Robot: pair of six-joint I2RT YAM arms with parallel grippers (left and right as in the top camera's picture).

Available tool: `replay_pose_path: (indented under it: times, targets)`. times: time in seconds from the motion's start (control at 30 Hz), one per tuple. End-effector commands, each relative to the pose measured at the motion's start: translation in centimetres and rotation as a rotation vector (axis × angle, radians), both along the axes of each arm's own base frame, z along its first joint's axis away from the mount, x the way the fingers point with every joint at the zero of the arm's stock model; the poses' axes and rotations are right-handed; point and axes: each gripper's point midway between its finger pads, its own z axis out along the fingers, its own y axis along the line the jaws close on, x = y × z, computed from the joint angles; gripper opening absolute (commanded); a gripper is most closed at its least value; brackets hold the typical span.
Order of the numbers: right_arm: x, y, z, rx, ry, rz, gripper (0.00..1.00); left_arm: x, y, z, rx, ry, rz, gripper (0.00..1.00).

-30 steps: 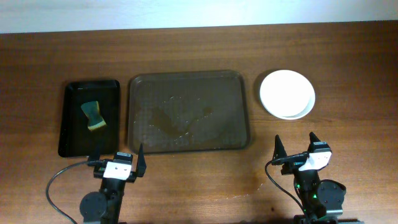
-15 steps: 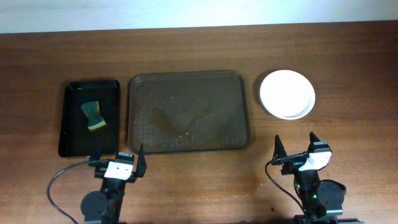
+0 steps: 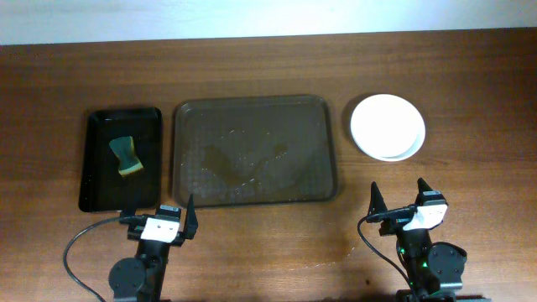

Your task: Clean dirty plates on tray and stack at the side

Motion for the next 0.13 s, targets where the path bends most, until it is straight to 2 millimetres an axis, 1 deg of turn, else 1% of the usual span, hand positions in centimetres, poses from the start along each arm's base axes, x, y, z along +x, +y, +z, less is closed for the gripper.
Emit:
replay_pose_path:
  times: [0.0,0.1]
  targets:
    - [-0.01,0.03,-0.27,0.000,0.003,0.000,0.98,0.00,-0.09,-0.15,0.016,-0.007,-0.005,0.99]
    - [-0.01,0.03,-0.27,0.000,0.003,0.000,0.98,0.00,-0.09,-0.15,0.016,-0.007,-0.005,0.99]
